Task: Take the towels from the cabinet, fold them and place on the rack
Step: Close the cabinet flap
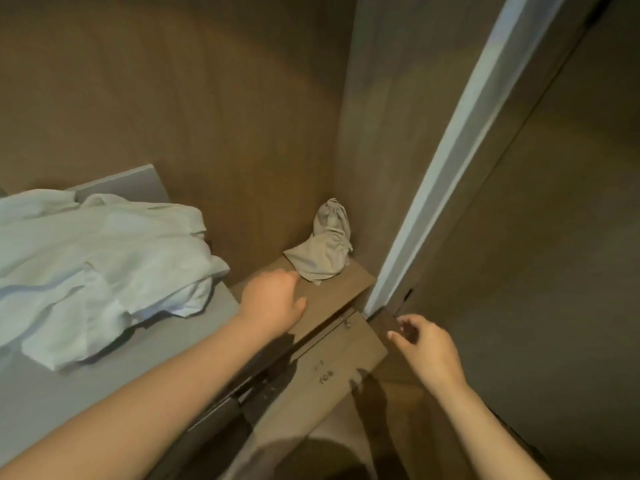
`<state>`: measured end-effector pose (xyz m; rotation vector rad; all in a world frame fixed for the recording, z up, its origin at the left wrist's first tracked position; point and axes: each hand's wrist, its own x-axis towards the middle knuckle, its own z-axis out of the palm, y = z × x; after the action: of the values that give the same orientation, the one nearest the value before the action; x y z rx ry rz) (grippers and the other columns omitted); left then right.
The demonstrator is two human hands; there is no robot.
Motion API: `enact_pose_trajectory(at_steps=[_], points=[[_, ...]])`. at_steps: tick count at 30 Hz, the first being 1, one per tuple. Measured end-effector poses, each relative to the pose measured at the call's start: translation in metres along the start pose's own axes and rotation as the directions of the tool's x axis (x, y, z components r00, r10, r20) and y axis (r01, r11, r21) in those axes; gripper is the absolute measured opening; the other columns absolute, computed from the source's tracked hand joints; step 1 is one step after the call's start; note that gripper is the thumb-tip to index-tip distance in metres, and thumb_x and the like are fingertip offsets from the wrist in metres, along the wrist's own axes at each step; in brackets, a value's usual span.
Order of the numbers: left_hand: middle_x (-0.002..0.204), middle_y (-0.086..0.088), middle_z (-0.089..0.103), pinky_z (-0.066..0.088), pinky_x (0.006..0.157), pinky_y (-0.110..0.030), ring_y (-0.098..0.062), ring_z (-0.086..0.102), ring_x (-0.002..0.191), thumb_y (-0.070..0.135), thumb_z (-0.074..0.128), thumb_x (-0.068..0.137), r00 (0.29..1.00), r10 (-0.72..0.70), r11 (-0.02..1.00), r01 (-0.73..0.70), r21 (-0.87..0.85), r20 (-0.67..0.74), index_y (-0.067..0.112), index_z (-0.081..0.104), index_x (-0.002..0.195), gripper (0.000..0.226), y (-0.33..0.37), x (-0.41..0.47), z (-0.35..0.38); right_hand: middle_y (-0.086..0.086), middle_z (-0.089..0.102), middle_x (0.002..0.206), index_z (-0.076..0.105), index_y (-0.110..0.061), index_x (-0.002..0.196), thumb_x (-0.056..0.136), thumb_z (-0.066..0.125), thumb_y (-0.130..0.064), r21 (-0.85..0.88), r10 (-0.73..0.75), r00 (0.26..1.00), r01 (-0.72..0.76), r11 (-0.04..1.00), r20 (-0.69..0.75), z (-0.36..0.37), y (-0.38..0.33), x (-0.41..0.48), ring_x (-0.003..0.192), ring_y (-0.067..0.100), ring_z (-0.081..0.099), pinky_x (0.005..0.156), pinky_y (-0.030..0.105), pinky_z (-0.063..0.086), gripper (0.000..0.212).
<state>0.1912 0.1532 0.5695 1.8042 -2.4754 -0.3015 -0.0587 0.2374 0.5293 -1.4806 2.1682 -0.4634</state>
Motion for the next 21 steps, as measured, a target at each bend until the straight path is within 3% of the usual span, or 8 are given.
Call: enact_pose_trajectory(at_steps=[5,10,15,21], points=[[0.118,-0.006,0.063,0.050,0.087,-0.034,-0.025,0.059,0.108,0.038,0.054,0.092,0.990,0.085,0.996,-0.084,-0.021,0.111,0.015,0.058,0.124,0.039,0.080,0.002,0.038,-0.006,0.067,0.120,0.059,-0.024,0.130,0.091,0.066,-0.038,-0.163,0.067,0.997,-0.061,0.985,0.031,-0.039,0.081,-0.014,0.106,0.010,0.064,0.083,0.025,0.055,0.042],[0.111,-0.006,0.065,0.050,0.081,-0.032,-0.026,0.061,0.104,0.038,0.053,0.091,0.971,0.121,0.992,-0.125,0.007,0.207,0.015,0.059,0.117,0.035,0.127,0.008,0.065,-0.006,0.067,0.119,0.057,-0.024,0.132,0.091,0.066,-0.037,-0.192,0.155,0.986,-0.140,0.971,0.064,-0.060,0.138,-0.013,0.105,0.010,0.065,0.084,0.024,0.053,0.044],[0.116,-0.003,0.063,0.050,0.081,-0.031,-0.024,0.060,0.105,0.039,0.054,0.092,0.959,0.160,0.987,-0.157,-0.033,0.236,0.019,0.056,0.126,0.039,0.153,0.035,0.090,-0.001,0.064,0.125,0.055,-0.023,0.130,0.093,0.063,-0.039,-0.233,0.259,0.956,-0.223,0.947,0.138,-0.066,0.172,0.019,0.113,0.018,0.061,0.092,0.029,0.049,0.041],[0.121,-0.002,0.060,0.046,0.084,-0.029,-0.021,0.058,0.111,0.042,0.055,0.091,0.952,0.139,0.989,-0.119,-0.089,0.273,0.021,0.056,0.128,0.043,0.171,0.090,0.129,0.000,0.055,0.137,0.051,-0.022,0.136,0.099,0.050,-0.044,-0.319,0.177,0.962,-0.104,0.942,0.209,-0.066,0.202,0.073,0.127,0.018,0.050,0.099,0.025,0.037,0.043]])
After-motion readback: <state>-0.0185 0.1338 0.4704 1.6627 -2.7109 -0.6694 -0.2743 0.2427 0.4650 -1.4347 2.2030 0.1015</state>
